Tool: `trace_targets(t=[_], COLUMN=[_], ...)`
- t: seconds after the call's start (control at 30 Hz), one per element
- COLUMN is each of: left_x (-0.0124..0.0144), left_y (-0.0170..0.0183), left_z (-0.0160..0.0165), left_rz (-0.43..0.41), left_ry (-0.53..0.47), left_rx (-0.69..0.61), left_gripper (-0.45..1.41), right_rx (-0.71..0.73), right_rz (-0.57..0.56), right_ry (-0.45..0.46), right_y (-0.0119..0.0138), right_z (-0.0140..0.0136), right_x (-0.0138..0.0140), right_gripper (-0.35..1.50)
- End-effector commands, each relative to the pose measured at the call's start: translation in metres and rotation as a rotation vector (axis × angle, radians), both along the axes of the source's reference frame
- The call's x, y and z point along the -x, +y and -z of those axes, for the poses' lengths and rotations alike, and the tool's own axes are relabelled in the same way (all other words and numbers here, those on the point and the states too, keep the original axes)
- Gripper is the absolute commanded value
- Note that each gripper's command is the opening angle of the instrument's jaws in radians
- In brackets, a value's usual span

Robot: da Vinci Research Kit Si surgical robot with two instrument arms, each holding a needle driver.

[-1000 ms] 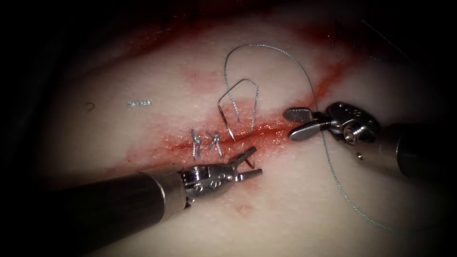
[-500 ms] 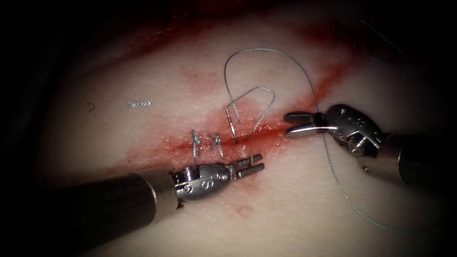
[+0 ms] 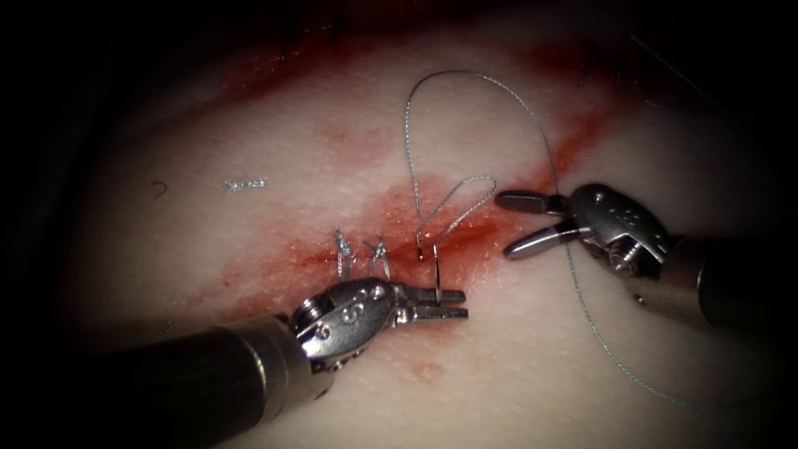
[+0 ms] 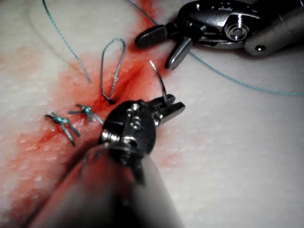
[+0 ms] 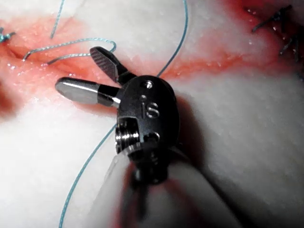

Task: Wound Closure

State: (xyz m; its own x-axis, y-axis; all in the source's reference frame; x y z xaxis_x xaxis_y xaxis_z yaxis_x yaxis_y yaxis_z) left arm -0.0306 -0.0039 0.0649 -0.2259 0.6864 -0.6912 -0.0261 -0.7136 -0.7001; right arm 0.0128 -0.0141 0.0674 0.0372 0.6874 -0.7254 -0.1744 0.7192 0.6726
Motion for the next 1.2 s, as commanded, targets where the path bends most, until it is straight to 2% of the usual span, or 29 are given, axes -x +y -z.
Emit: trace_targets(t=[0.03, 0.17, 0.3, 0.47, 0.63, 0.67, 0.7, 0.8, 0.83, 0.9, 1.1, 1.2], left_x=[0.0005, 0.0002, 0.0002, 0.0002, -0.0004, -0.0009, -0.0009, -0.0025, -0.0025, -0.0039, -0.0056, -0.0060], left_y=[-0.0006, -0.0016, -0.0022, -0.0024, -0.0020, -0.0017, -0.0017, -0.0012, -0.0012, -0.0009, -0.0008, -0.0013], left_z=[-0.0003, 0.0012, 0.0034, 0.0072, 0.0103, 0.0121, 0.0121, 0.0156, 0.0156, 0.0185, 0.0226, 0.0245], left_rz=[0.002, 0.016, 0.014, 0.008, -0.008, -0.009, -0.009, -0.019, -0.019, -0.036, -0.062, -0.087], left_ry=[-0.008, -0.053, -0.137, -0.235, -0.258, -0.270, -0.270, -0.265, -0.265, -0.258, -0.253, -0.244], left_rx=[-0.031, -0.146, -0.254, -0.304, -0.317, -0.260, -0.260, -0.140, -0.140, -0.073, -0.018, 0.010], left_gripper=[-0.45, -0.45, -0.45, -0.45, -0.45, -0.45, -0.45, -0.45, -0.45, -0.45, -0.45, -0.45], right_rx=[-0.002, 0.013, 0.098, 0.239, 0.333, 0.366, 0.366, 0.400, 0.400, 0.406, 0.418, 0.426], right_rz=[0.009, 0.043, 0.101, 0.153, 0.168, 0.176, 0.176, 0.187, 0.187, 0.185, 0.182, 0.192], right_ry=[0.007, 0.029, -0.004, 0.000, -0.003, -0.004, -0.004, 0.003, 0.003, 0.000, -0.011, -0.034], right_y=[-0.0006, -0.0013, -0.0019, -0.0025, -0.0026, -0.0027, -0.0027, -0.0031, -0.0031, -0.0035, -0.0042, -0.0049], right_z=[-0.0005, -0.0001, 0.0007, 0.0030, 0.0041, 0.0043, 0.0043, 0.0042, 0.0042, 0.0038, 0.0028, 0.0019], right_x=[-0.0010, -0.0013, -0.0018, -0.0030, -0.0044, -0.0052, -0.0052, -0.0067, -0.0067, -0.0076, -0.0090, -0.0103], right_gripper=[0.91, 0.93, 0.98, 1.00, 1.00, 1.00, 1.00, 0.98, 0.98, 0.94, 0.83, 0.83])
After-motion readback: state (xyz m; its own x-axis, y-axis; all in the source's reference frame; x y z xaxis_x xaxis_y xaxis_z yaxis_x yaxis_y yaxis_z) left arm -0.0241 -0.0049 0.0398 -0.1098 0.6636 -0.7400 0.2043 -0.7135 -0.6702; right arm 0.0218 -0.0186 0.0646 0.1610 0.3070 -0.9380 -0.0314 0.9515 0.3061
